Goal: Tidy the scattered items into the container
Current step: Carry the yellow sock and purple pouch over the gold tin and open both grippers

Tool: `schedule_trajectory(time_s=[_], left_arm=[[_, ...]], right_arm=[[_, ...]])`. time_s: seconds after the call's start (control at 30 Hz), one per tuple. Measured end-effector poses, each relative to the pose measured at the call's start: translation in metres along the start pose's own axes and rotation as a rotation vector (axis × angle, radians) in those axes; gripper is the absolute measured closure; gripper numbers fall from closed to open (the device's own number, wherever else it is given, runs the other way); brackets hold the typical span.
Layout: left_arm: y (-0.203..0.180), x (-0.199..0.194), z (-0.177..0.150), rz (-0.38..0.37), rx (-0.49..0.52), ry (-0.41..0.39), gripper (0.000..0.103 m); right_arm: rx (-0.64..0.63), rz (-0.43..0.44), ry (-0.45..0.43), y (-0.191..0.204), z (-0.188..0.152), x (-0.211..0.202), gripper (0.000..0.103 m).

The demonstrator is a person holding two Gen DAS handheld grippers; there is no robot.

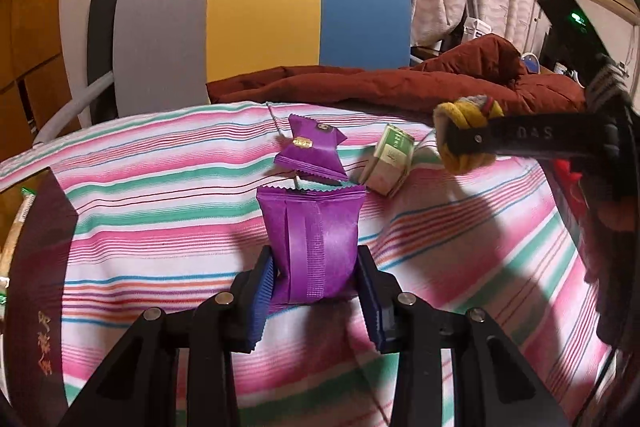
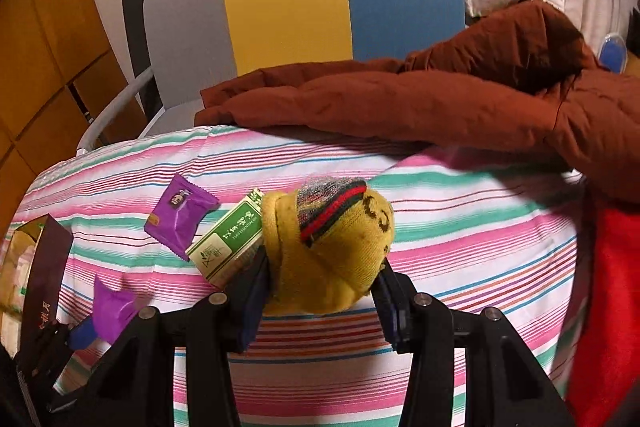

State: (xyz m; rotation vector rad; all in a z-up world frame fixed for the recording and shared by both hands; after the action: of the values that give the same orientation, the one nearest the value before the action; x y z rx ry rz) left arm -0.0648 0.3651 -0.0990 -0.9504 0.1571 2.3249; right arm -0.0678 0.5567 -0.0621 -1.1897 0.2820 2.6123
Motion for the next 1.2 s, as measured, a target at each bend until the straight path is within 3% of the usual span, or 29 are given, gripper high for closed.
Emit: schedule_trajectory(time_s=[0.3, 1.2], left_arm=[[-0.014, -0.023, -0.012, 0.017, 0.072, -0.050, 0.064], [0.013, -0.054, -0.036, 0.031, -0.031, -0.055, 0.064]], right_arm=[[-0.040, -0.026, -0.029, 0.008, 0.001, -0.007, 0.055], [-0.133, -0.092, -0.132, 0.026, 0.004, -0.034, 0.055]])
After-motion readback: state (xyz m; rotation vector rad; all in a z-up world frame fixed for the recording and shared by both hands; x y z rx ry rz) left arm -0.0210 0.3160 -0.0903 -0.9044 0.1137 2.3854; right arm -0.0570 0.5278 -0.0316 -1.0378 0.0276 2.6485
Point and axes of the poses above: each gripper's, at about its wrist camera, not at the fingertips, and x roughly the way its jaws point, y to its left, z to its top, the point moved 2 cm from there along x, roughly the way its jaws point, and after that the axes turned 3 degrees about -x, right-handed, at the moved point
